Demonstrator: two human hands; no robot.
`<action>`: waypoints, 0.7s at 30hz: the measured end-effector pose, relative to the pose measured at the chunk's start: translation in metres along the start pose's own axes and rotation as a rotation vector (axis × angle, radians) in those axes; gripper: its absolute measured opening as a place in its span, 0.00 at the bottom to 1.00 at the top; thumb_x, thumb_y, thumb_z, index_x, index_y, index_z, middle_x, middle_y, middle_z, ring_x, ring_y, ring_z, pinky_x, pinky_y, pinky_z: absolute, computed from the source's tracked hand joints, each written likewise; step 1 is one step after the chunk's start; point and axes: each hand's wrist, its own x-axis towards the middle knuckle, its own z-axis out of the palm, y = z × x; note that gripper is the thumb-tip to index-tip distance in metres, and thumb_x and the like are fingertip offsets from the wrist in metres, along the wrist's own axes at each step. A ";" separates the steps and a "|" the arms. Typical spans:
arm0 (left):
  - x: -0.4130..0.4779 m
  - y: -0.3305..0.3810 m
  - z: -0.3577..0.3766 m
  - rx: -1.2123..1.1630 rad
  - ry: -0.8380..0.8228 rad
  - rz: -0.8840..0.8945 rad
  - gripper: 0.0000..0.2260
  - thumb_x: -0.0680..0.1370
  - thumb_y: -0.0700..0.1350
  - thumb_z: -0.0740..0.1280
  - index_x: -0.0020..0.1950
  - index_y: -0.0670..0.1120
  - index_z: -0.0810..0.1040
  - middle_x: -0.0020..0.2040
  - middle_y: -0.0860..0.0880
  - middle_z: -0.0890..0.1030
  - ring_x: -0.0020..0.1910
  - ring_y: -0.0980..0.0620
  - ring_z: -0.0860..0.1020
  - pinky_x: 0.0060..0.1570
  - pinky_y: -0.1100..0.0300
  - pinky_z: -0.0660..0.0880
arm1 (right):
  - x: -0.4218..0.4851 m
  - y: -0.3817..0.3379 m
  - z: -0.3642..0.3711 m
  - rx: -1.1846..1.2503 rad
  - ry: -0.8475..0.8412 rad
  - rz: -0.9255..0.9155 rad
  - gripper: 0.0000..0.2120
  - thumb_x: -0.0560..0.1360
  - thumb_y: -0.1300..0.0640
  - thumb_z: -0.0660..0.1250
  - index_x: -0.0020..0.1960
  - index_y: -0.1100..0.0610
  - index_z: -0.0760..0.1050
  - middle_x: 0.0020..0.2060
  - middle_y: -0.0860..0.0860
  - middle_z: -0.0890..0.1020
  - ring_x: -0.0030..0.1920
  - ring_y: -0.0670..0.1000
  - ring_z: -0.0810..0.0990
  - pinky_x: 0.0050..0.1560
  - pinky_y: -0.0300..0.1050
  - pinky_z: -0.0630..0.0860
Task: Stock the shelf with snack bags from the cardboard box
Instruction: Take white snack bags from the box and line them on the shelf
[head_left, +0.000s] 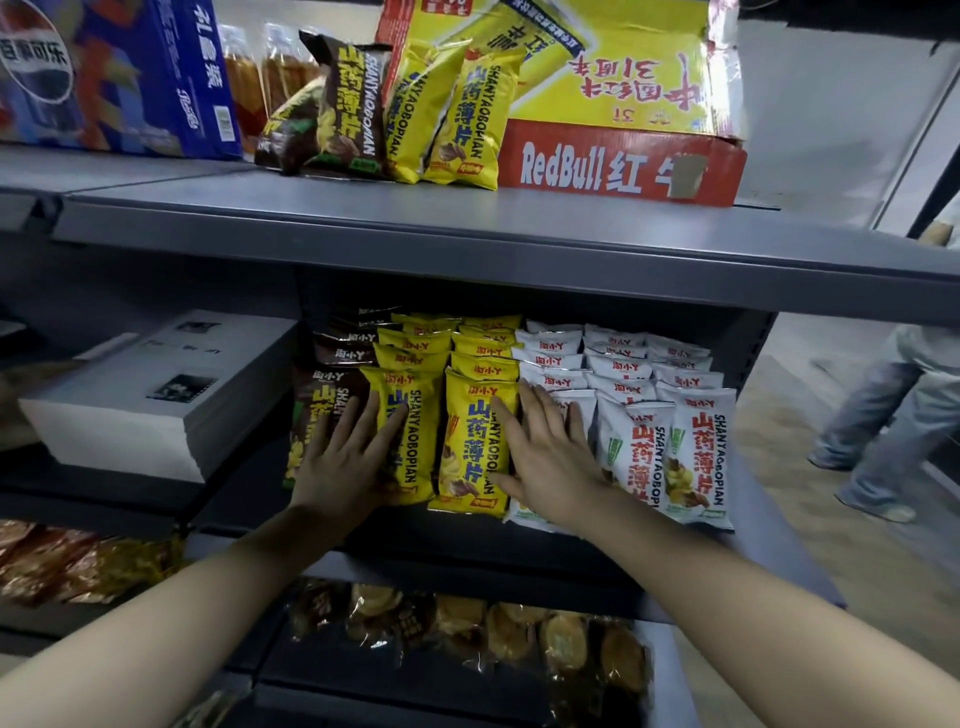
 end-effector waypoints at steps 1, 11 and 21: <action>0.002 -0.001 0.000 -0.005 -0.010 0.017 0.50 0.68 0.71 0.63 0.74 0.53 0.32 0.76 0.45 0.38 0.76 0.42 0.43 0.73 0.45 0.46 | -0.001 0.000 0.002 -0.038 0.017 -0.032 0.42 0.75 0.37 0.61 0.79 0.54 0.43 0.77 0.60 0.43 0.77 0.60 0.42 0.72 0.69 0.47; 0.006 -0.010 -0.006 0.021 0.040 0.188 0.54 0.59 0.67 0.74 0.76 0.49 0.51 0.75 0.40 0.61 0.71 0.40 0.64 0.66 0.37 0.62 | -0.004 -0.006 0.032 -0.273 0.133 -0.188 0.40 0.73 0.31 0.58 0.78 0.50 0.53 0.77 0.57 0.54 0.75 0.62 0.58 0.71 0.70 0.54; 0.006 -0.001 -0.007 0.062 0.068 0.111 0.54 0.56 0.65 0.76 0.75 0.50 0.55 0.73 0.40 0.65 0.69 0.38 0.68 0.63 0.37 0.66 | 0.001 -0.002 0.037 -0.237 0.108 -0.200 0.39 0.73 0.32 0.57 0.77 0.50 0.55 0.77 0.57 0.57 0.75 0.61 0.58 0.71 0.70 0.52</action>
